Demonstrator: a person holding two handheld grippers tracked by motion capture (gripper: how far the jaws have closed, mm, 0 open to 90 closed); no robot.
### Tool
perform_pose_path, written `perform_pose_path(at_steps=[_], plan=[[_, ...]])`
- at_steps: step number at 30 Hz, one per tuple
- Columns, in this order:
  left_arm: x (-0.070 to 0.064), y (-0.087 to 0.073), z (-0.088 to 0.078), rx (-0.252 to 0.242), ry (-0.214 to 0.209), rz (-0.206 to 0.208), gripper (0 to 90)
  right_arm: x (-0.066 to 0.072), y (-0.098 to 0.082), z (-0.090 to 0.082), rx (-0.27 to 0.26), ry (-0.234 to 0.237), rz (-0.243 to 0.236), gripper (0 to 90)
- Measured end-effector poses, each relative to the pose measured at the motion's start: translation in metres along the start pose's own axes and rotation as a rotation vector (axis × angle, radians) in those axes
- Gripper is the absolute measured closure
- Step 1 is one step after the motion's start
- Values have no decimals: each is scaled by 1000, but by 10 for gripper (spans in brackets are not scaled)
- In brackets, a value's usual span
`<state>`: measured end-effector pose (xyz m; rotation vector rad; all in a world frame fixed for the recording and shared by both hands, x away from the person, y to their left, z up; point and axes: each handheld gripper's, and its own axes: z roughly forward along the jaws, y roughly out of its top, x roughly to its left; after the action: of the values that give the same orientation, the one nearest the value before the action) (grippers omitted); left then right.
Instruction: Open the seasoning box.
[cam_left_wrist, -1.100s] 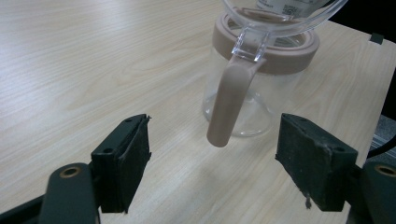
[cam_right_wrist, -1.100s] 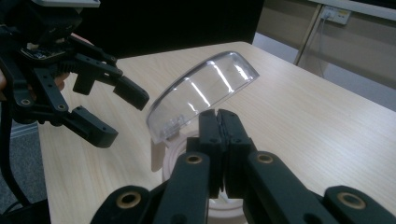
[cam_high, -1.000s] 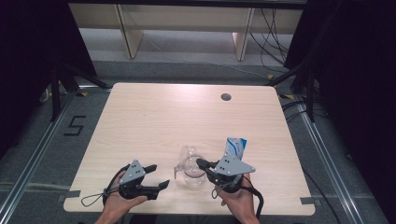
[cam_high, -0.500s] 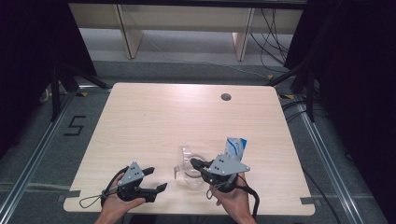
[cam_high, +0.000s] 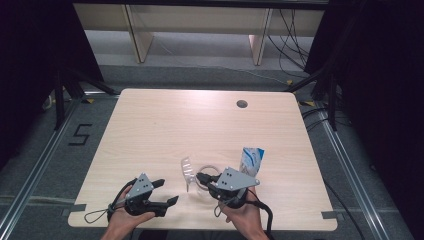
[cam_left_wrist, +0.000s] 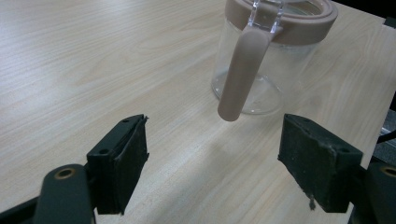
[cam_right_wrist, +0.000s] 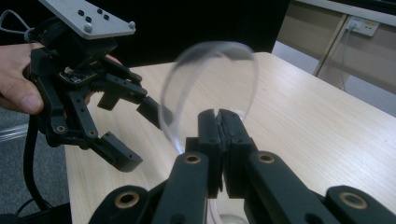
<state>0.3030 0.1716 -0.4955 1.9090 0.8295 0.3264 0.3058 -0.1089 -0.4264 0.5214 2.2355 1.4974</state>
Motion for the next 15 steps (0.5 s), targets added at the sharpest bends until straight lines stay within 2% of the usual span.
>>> perform_pose_path(at_steps=[6, 8, 9, 10, 12, 15], plan=[[0, 0, 0, 0, -2, 4, 230, 0, -1, -3, -16, -21, 9, 836], [0, 0, -1, 1, 3, 4, 229, -1, -2, -6, -14, -28, 10, 787], [0, 0, -1, 2, 2, 4, 229, -1, -3, -10, -15, -38, 34, 749], [0, 0, -1, 4, 3, 4, 228, -2, -3, -11, -30, -58, 15, 711], [0, 1, -1, 10, 4, 4, 227, -2, -4, -18, -30, -79, 10, 650], [0, 1, -1, 9, 5, 3, 227, -3, -8, -30, -35, -108, 23, 584]])
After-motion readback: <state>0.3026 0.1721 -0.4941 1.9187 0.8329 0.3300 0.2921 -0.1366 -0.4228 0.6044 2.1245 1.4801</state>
